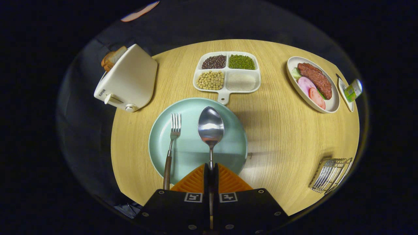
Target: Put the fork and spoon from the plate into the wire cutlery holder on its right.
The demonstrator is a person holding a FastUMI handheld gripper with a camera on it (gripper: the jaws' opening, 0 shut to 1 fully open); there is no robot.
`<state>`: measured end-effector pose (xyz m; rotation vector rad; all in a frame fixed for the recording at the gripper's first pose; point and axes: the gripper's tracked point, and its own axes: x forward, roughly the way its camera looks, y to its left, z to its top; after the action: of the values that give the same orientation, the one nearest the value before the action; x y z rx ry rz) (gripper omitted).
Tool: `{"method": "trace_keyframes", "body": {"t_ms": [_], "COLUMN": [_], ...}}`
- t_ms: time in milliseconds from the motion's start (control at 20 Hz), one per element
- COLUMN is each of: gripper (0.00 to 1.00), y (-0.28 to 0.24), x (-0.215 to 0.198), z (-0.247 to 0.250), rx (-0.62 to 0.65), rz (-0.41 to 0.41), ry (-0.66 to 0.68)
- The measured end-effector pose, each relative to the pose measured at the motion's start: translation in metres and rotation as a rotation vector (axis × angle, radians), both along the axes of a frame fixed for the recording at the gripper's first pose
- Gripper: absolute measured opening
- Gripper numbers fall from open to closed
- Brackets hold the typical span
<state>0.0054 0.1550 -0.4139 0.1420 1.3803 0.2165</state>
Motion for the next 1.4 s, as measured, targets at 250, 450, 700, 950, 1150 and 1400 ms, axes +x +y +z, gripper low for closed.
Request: {"method": "trace_keyframes", "body": {"t_ms": [250,450,700,950,1150,1400], "gripper": [0.04,0.04,0.04,0.04,0.04,0.05], "y": [-0.048,-0.102,-0.174,-0.229,-0.257,-0.279], "x": [-0.004,-0.023,-0.050,-0.079,-0.098,-0.113], "z": [0.046,0.066,0.071,0.069,0.060,0.044], "rx": [0.016,-0.001,-0.063,-0.099,-0.134,-0.173], "rz": [-0.072,-0.149,-0.229,-0.289,-0.288,-0.276], "ry": [-0.103,-0.142,-0.161,-0.140,-0.106,-0.049]}}
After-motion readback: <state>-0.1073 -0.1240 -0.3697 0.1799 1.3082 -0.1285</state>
